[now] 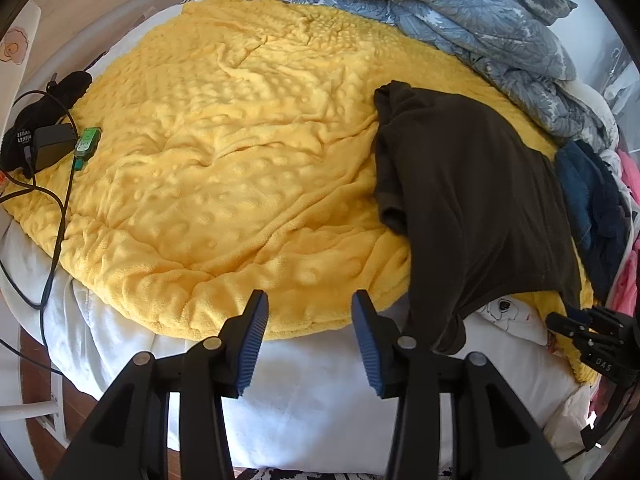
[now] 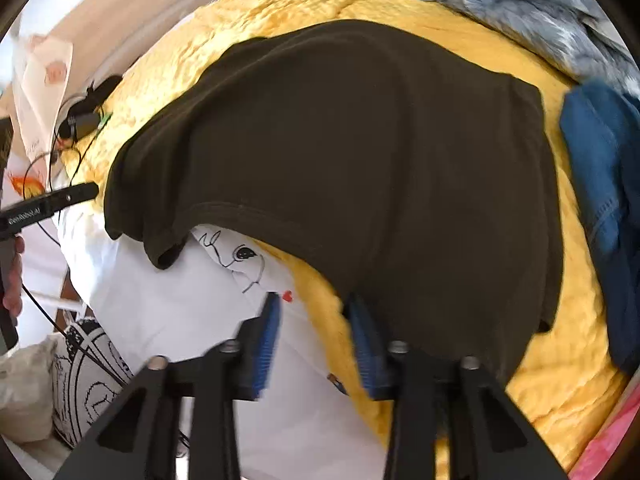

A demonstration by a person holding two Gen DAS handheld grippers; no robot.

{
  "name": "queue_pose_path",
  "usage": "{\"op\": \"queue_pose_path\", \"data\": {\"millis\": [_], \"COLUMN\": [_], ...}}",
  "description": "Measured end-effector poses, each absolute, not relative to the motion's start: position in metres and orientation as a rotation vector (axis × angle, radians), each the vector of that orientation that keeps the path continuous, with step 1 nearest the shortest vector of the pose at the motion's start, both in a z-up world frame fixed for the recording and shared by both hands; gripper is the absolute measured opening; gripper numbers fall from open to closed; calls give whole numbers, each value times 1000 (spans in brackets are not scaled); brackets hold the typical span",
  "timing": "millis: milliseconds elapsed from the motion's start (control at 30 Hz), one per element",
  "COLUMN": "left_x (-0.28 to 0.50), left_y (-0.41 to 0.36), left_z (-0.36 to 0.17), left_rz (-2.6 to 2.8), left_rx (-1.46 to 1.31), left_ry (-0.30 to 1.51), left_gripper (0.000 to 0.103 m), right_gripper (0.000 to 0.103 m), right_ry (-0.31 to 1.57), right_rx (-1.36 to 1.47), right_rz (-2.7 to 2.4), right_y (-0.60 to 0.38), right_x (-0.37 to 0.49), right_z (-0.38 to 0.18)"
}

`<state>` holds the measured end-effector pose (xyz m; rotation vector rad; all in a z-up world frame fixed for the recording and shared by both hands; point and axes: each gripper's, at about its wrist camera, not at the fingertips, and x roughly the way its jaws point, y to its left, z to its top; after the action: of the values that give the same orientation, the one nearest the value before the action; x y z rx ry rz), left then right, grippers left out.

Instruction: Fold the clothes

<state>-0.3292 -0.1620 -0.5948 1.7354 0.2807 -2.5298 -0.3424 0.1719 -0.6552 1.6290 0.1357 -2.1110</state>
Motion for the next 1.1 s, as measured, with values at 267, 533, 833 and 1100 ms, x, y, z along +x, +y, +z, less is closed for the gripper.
{"op": "queue_pose_path", "data": {"millis": [267,533,833,1100], "left_x": [-327,-327,-324,-338], "left_y": [-159,-160,-163,-153], "left_z": [-591,-591,-590,-587], "left_rz": [-2546,-2533,-2524,-2532], "left_rx": [1739,1741,1735,1692], "left_ry": [270,271,294,78], "left_gripper": [47,47,47,48], "right_gripper": [12,9,0,28], "right_ry": [163,300,357,117], "right_rx": [1617,1535,1641,1503], "right_rz": [-2134,-2089,-1909,-2091], "right_y": [182,183,179,186], "right_x": [-331,-299,-256,-294], "right_z": [-647,-629,-654,-609]}}
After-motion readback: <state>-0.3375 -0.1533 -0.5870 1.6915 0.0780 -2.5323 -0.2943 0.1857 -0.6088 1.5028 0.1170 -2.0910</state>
